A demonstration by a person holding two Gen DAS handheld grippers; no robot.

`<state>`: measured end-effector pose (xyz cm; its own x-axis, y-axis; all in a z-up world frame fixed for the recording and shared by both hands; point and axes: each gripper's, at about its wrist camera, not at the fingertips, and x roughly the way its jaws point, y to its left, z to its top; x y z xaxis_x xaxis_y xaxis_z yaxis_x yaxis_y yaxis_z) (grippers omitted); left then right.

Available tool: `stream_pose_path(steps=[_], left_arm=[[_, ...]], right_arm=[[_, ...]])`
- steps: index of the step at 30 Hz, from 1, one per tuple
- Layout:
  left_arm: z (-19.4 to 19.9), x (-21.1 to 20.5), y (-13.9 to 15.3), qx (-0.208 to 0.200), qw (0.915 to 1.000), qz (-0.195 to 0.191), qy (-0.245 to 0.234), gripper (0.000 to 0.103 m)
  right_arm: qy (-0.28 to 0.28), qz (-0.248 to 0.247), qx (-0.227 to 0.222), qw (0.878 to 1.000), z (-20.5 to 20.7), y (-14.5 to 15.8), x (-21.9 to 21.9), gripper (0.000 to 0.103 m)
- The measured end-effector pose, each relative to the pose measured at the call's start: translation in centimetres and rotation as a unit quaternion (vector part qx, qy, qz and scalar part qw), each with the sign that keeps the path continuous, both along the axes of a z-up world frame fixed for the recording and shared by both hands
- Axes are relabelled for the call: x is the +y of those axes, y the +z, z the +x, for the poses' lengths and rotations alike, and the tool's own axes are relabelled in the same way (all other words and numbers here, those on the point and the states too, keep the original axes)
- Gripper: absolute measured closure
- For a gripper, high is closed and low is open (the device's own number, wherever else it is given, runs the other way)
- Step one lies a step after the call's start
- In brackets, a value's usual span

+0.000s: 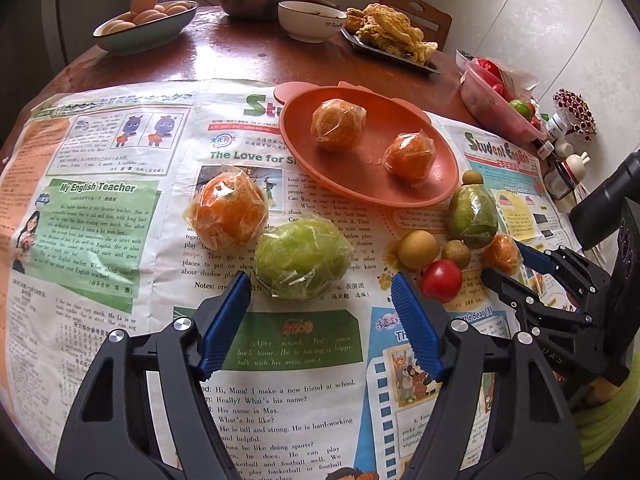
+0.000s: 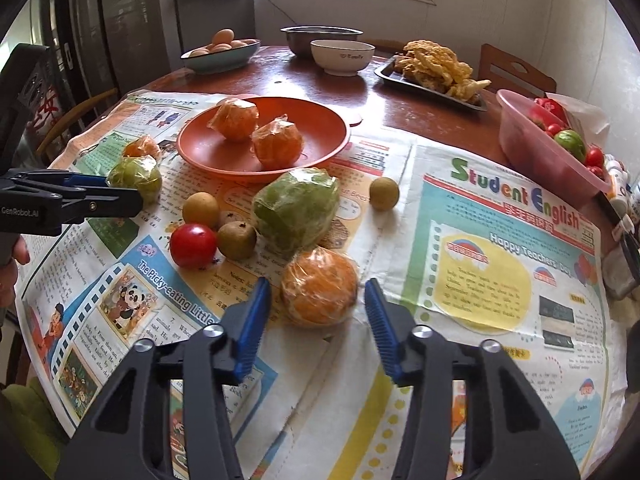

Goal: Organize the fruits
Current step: 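Grasp a bagged orange with the right tool while the left tool grasps a bagged green fruit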

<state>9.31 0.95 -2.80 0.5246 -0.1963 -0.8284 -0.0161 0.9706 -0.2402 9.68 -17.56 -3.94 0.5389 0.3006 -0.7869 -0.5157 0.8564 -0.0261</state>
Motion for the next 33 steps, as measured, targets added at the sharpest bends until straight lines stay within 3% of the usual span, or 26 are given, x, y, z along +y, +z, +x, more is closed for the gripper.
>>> stream_pose_path(steps=[2, 33], left_arm=[[0.1, 0.0, 0.0, 0.000, 1.0000, -0.002, -0.002, 0.041], [1.8, -0.3, -0.6, -0.004, 0.9999, -0.006, -0.015, 0.060]], right_arm=[[0.001, 0.003, 0.002, 1.000, 0.2, -0.1, 0.0, 0.066], [-0.017, 0.034, 0.009, 0.999, 0.4, 0.6, -1.8, 0.066]])
